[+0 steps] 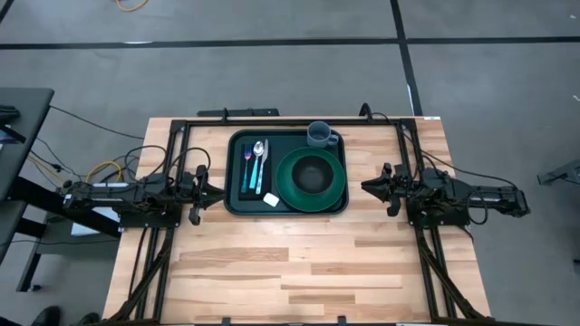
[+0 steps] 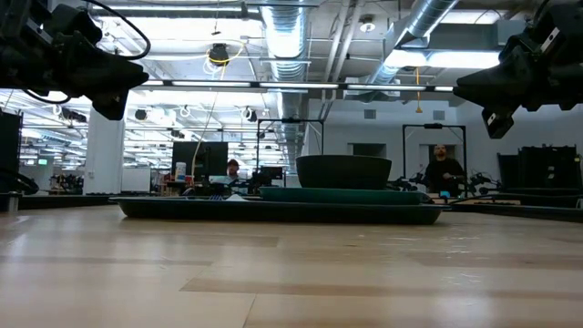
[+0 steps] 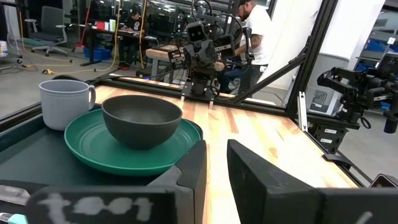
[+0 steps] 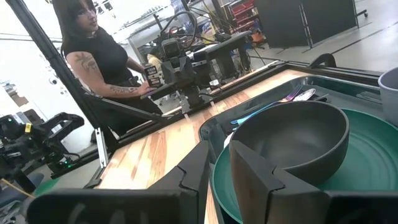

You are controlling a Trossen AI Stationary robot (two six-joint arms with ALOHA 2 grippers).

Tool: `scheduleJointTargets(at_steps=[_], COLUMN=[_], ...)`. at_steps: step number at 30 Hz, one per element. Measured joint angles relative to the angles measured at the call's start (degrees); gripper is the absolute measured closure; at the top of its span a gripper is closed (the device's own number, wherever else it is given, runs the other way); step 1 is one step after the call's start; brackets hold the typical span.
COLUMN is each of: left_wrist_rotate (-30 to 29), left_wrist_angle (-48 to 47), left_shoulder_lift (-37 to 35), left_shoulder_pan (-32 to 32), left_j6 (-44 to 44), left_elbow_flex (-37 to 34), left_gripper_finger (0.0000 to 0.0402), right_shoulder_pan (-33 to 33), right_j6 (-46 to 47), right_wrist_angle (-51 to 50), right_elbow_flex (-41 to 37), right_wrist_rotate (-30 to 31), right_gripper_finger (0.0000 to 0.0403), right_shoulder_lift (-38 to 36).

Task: Set up tray
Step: Return to Home Position

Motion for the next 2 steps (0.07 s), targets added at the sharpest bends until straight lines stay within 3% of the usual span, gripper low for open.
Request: scheduleJointTargets(at_steps=[2], left_wrist_rotate=[0.0], left_wrist_angle=[0.0], left_shoulder_lift=[0.0], left_shoulder_pan=[0.0], left_j6=[0.0], left_elbow_flex=[0.0], left_gripper_finger=[0.0349], right_shoulder_pan=[0.0], right_j6=[0.0], right_wrist_angle=[0.0], right_elbow_flex=[0.0], right_wrist_rotate=[0.0], right_gripper_finger=[0.0344], right_shoulder_lift=[0.0])
